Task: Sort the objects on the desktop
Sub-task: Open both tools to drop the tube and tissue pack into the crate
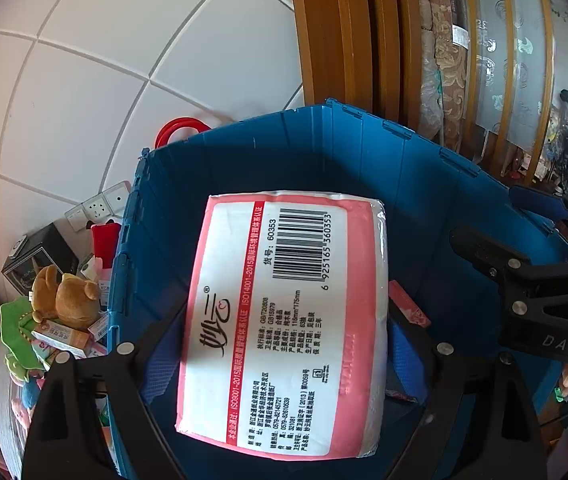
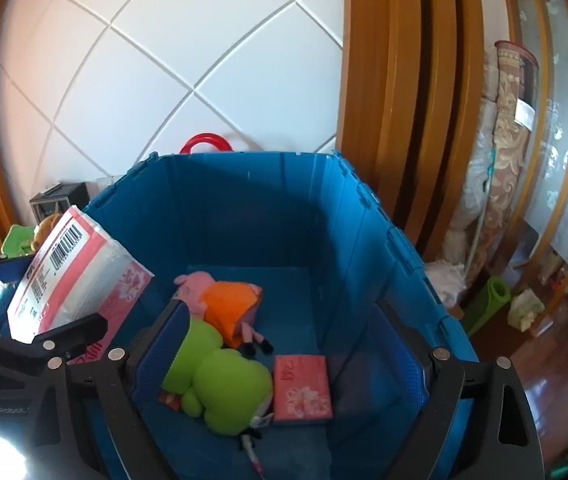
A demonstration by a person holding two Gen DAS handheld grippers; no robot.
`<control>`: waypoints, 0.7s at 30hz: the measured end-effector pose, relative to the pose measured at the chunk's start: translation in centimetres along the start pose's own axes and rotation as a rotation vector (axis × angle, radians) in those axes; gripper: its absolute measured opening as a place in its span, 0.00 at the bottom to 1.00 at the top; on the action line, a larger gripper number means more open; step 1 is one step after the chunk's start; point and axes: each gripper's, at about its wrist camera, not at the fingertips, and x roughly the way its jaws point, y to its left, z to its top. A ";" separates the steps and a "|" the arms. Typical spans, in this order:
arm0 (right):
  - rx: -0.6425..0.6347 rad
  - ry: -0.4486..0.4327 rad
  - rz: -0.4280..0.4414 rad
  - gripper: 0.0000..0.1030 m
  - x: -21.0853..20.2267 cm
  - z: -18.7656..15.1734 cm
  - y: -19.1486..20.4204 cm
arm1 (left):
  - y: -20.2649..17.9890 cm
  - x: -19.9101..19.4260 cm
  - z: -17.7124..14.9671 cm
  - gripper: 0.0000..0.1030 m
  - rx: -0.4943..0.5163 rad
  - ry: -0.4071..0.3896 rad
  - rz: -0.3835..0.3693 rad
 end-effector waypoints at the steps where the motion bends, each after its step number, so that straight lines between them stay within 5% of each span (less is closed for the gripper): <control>1: -0.006 0.001 -0.003 0.89 0.0 0.0 0.2 | -0.1 0.0 0.0 0.88 0.004 -0.001 0.006; 21: 0.023 -0.010 0.023 0.95 -0.1 0.0 -0.4 | 0.2 -1.6 -0.4 0.92 -0.013 -0.105 0.100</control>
